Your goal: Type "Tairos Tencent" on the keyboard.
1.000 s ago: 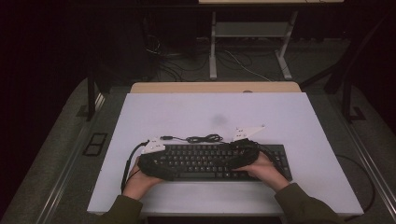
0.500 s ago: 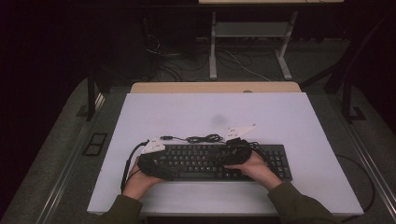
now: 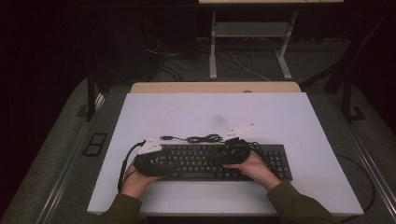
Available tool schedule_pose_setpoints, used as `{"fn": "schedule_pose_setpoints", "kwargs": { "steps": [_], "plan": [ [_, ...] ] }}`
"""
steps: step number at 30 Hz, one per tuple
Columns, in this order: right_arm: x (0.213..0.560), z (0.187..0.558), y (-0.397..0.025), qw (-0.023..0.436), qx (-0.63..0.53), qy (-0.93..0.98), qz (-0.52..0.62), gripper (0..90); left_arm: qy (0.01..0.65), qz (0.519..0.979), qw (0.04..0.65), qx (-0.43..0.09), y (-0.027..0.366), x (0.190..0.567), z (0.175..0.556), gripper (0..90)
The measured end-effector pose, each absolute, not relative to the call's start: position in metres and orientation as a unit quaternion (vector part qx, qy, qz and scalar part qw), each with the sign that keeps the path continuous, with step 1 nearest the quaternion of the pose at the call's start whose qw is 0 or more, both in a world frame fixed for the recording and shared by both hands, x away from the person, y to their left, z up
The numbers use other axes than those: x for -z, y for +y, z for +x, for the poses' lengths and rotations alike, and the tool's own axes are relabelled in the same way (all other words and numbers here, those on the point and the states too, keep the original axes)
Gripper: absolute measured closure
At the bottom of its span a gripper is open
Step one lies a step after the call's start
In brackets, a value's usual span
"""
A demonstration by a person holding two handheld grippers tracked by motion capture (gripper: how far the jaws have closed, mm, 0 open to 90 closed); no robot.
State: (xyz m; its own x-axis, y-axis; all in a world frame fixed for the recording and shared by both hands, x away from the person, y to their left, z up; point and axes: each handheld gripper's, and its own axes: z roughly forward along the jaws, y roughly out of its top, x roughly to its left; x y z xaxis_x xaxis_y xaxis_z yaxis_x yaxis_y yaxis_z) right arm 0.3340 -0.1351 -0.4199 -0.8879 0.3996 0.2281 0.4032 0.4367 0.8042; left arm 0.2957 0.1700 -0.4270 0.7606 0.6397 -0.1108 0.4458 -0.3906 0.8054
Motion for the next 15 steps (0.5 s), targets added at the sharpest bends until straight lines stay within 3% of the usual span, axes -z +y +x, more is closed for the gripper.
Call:
{"fn": "schedule_pose_setpoints", "kwargs": {
  "steps": [7,15],
  "plan": [
    [0.422,0.335,-0.128,0.004,0.475,-0.849,-0.233,65.5,0.325,0.836,0.433,-0.093,0.174,0.429,0.297,64.8],
    [0.423,0.337,-0.123,0.005,0.473,-0.85,-0.232,61.9,0.331,0.841,0.42,-0.084,0.178,0.43,0.299,85.6]
  ]
}}
